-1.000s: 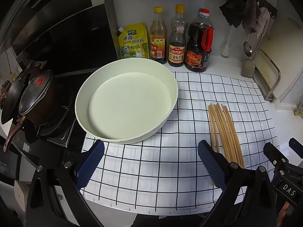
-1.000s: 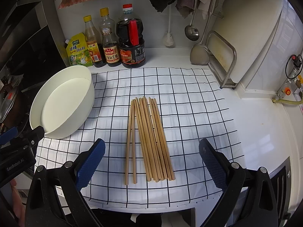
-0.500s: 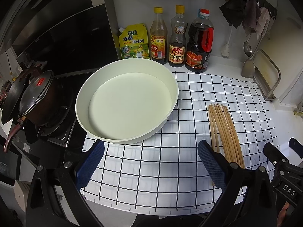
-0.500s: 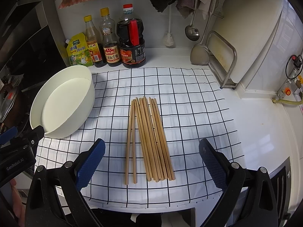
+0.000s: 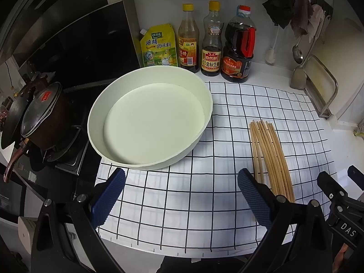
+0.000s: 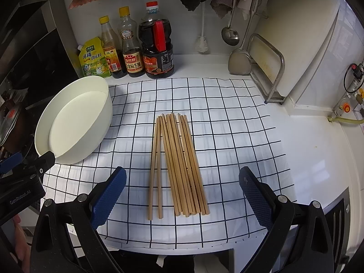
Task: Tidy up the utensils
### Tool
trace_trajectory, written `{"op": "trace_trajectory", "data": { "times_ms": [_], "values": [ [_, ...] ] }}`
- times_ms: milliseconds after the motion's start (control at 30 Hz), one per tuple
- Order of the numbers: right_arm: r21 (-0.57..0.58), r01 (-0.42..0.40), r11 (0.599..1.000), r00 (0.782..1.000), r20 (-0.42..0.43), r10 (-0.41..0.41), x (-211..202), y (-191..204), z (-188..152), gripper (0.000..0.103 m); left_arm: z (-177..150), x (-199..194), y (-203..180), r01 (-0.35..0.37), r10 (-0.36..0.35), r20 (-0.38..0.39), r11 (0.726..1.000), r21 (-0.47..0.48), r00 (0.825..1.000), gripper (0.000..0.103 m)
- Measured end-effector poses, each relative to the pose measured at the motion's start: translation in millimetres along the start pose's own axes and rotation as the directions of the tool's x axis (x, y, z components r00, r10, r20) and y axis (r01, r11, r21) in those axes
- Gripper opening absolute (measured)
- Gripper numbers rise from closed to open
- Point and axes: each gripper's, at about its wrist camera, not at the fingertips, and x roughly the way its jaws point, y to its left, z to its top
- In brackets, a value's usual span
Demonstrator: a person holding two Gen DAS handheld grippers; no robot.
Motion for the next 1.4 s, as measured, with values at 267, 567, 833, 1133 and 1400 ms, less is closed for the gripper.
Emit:
{"op": "trace_trajectory", "data": {
  "times_ms": [267,567,833,1133,1400],
  "values": [
    [0.002,-0.020,1.000,1.000,-0.005,0.020,4.4,-2.8,2.4,0.095,2.5,2.7,-4.6,-0.002,0.002,-0.004,1.000,0.005,1.000,0.097],
    [0.010,-0.052,0.999,0.998,-0.019,0.053,20.1,-16.4,5.8,0.095,5.0,14.1,-13.3,0.000,0.000,-0.009,1.000,0.008,1.000,0.097],
    [-0.005,-0.048,0.999,0.997,-0.053,0.048,58.7,-49.6,-2.8,0.095,-2.8,42.3,-46.2,0.051,-0.050,-0.013,0.998,0.046,0.999,0.097],
    [-0.046,-0.033,0.998,0.997,-0.073,0.029,116.8,-74.2,-8.2,0.095,-14.9,100.6,-86.0,0.108,-0.106,-0.054,0.993,0.037,0.993,0.097],
    [-0.069,-0.039,0.997,0.995,-0.095,0.032,158.4,-81.3,-10.2,0.095,-26.8,131.7,-99.2,0.074,-0.069,-0.094,0.996,0.052,0.993,0.097]
  ]
}}
